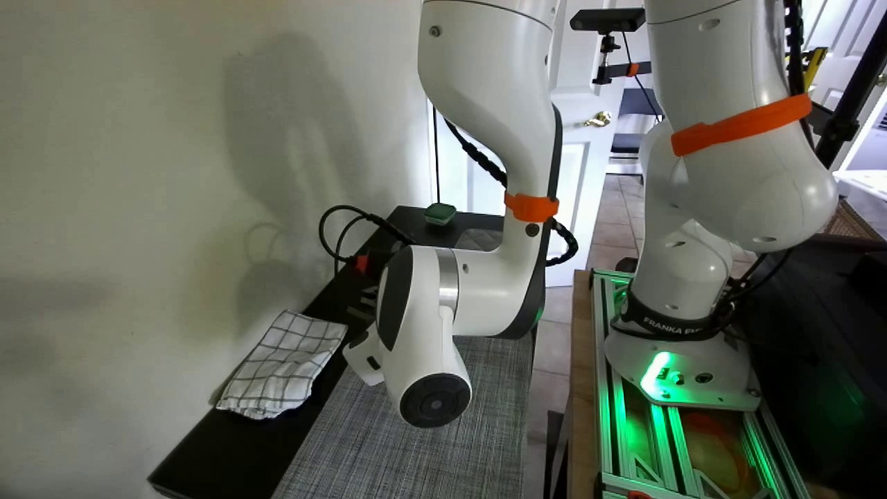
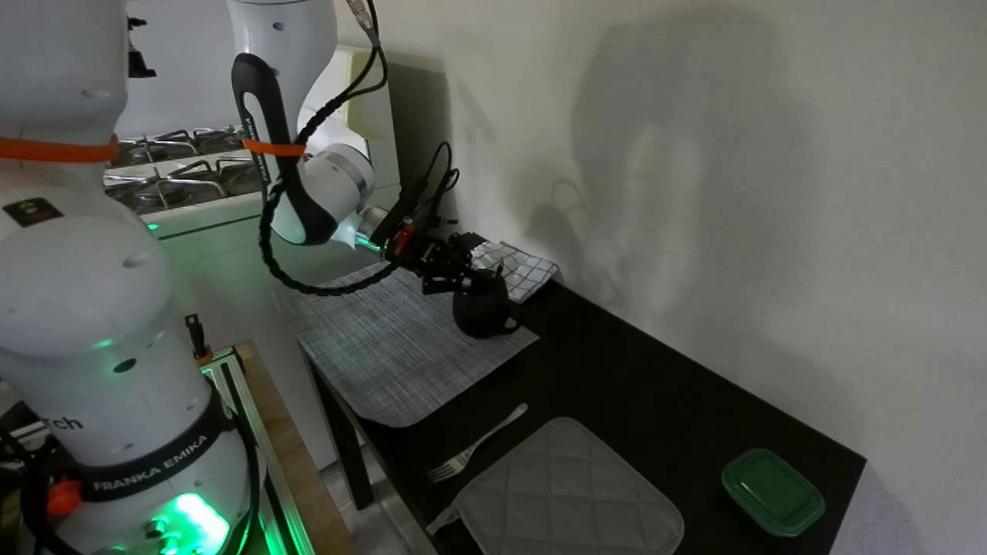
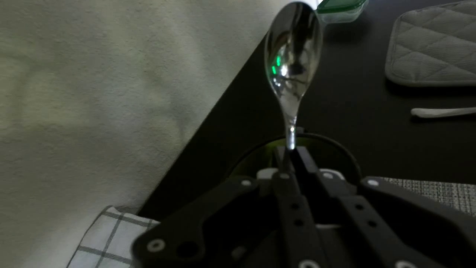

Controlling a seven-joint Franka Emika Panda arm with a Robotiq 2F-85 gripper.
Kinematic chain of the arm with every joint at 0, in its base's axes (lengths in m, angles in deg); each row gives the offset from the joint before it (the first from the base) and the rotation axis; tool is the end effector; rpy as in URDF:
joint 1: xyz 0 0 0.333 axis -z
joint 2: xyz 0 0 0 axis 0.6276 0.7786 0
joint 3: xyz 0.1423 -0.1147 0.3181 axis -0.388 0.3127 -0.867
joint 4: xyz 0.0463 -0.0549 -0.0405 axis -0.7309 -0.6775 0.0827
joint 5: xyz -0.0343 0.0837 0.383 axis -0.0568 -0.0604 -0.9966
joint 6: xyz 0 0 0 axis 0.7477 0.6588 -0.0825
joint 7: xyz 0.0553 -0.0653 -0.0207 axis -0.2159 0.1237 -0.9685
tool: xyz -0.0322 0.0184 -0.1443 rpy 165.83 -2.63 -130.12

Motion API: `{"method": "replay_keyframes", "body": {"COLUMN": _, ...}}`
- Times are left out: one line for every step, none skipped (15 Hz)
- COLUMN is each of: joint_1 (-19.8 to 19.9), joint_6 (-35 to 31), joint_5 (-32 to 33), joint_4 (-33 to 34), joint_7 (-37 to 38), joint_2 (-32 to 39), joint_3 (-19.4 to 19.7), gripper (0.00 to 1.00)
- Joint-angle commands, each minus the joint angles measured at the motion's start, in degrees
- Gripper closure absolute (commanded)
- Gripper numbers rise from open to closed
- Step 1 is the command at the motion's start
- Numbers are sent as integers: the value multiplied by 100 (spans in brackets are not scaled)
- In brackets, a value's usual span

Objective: Put the spoon in the cup

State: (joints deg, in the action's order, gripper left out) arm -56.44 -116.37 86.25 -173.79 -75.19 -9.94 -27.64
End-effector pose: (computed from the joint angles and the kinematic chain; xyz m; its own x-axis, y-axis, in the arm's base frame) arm 0.4080 0.1464 0.1825 0.1531 0.4717 -0.8684 0.8148 0.4370 0.3810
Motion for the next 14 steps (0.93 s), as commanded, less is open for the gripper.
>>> {"method": "replay_keyframes", "body": {"joint_1": -19, "joint_6": 60, "joint_5": 209, "joint_4": 85, "joint_7": 178, "joint_2": 190, "joint_3": -14, "gripper": 76}}
{"method": "replay_keyframes", "body": {"joint_1": -18, "joint_6": 54, "joint_5": 225, "joint_4": 80, "joint_7": 189, "joint_2": 178, "joint_3": -17, "gripper": 62}}
{"method": "replay_keyframes", "body": {"joint_1": -14, "joint_6": 49, "joint_5": 252, "joint_4": 83, "joint_7": 190, "joint_2": 167, "joint_3": -17, "gripper": 53}}
{"method": "replay_keyframes", "body": {"joint_1": -11, "joint_6": 49, "joint_5": 272, "joint_4": 94, "joint_7": 189, "joint_2": 156, "joint_3": -16, "gripper": 47}}
{"method": "replay_keyframes", "body": {"joint_1": -9, "joint_6": 53, "joint_5": 294, "joint_4": 102, "joint_7": 189, "joint_2": 140, "joint_3": -15, "gripper": 38}}
{"method": "replay_keyframes", "body": {"joint_1": -2, "joint_6": 41, "joint_5": 313, "joint_4": 101, "joint_7": 190, "joint_2": 113, "joint_3": -18, "gripper": 32}}
{"method": "replay_keyframes", "body": {"joint_1": 9, "joint_6": 26, "joint_5": 316, "joint_4": 96, "joint_7": 171, "joint_2": 63, "joint_3": -22, "gripper": 23}}
{"method": "replay_keyframes", "body": {"joint_1": 14, "joint_6": 21, "joint_5": 312, "joint_4": 91, "joint_7": 175, "joint_2": 27, "joint_3": -25, "gripper": 16}}
{"method": "replay_keyframes", "body": {"joint_1": 32, "joint_6": -13, "joint_5": 266, "joint_4": 69, "joint_7": 146, "joint_2": -50, "joint_3": -34, "gripper": 10}}
{"method": "replay_keyframes", "body": {"joint_1": 53, "joint_6": -39, "joint_5": 221, "joint_4": 54, "joint_7": 130, "joint_2": -113, "joint_3": -37, "gripper": 1}}
{"method": "replay_keyframes", "body": {"joint_1": 108, "joint_6": -135, "joint_5": 97, "joint_4": 38, "joint_7": 69, "joint_2": -237, "joint_3": -47, "gripper": 0}}
{"method": "replay_keyframes", "body": {"joint_1": 161, "joint_6": -217, "joint_5": -2, "joint_4": 17, "joint_7": 17, "joint_2": -357, "joint_3": -53, "gripper": 0}}
{"method": "replay_keyframes", "body": {"joint_1": 238, "joint_6": -327, "joint_5": -99, "joint_4": 15, "joint_7": -39, "joint_2": -493, "joint_3": -37, "gripper": 0}}
{"method": "replay_keyframes", "body": {"joint_1": 294, "joint_6": -403, "joint_5": -159, "joint_4": 42, "joint_7": -51, "joint_2": -549, "joint_3": -9, "gripper": 0}}
